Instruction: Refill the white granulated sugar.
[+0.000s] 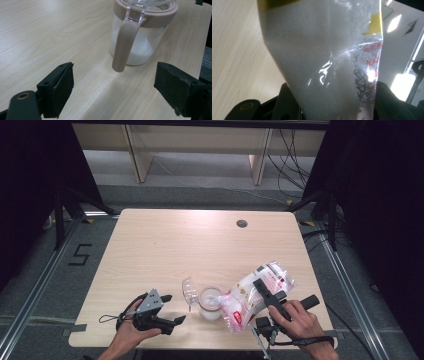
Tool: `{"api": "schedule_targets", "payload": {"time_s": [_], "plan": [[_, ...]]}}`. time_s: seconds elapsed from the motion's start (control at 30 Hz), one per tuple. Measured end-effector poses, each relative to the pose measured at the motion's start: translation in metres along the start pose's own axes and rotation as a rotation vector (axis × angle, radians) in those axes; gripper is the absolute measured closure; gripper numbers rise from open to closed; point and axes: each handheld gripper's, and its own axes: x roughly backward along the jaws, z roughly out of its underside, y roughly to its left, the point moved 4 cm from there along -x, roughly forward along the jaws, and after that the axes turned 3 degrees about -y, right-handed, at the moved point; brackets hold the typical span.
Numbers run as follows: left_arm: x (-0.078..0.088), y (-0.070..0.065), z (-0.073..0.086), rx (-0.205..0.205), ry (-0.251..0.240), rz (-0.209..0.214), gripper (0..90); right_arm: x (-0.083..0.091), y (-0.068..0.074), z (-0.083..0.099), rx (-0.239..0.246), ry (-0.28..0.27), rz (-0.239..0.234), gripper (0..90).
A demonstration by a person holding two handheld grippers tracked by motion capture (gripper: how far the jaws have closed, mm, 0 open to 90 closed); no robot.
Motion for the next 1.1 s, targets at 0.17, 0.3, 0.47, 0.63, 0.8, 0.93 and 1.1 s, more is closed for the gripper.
{"api": "schedule_targets", "payload": {"time_s": [0.17,0.3,0.47,0.63,0.8,0.93,1.1], "plan": [[-0.0003,-0.0007,-0.0001,0.004,-0.002,-0.005,15.5,0.0012,0.0022,0.0001,-0.021,0.014,-0.006,61.7],[0.0000,-0.0002,0.0000,-0.001,0.001,0.002,15.5,0.0014,0.0018,-0.0001,-0.019,0.013,-0.003,61.8],[-0.0003,-0.0008,0.0006,0.006,0.006,-0.008,15.5,0.0014,0.0009,-0.0002,-0.016,0.012,-0.002,61.9],[0.0000,-0.0006,0.0002,-0.003,0.004,-0.007,15.5,0.0016,0.0000,0.0006,-0.013,0.009,0.004,61.9],[-0.0001,-0.0005,0.0002,-0.003,0.004,-0.007,15.5,0.0022,-0.0001,0.0017,-0.017,0.015,0.004,61.9],[-0.0001,-0.0004,0.0000,-0.003,0.000,-0.002,15.5,0.0021,0.0029,0.0015,-0.044,0.022,-0.002,62.0],[-0.0001,-0.0006,0.0001,-0.003,0.003,-0.006,15.5,0.0007,-0.0002,0.0007,-0.002,0.004,-0.005,62.0]]}}
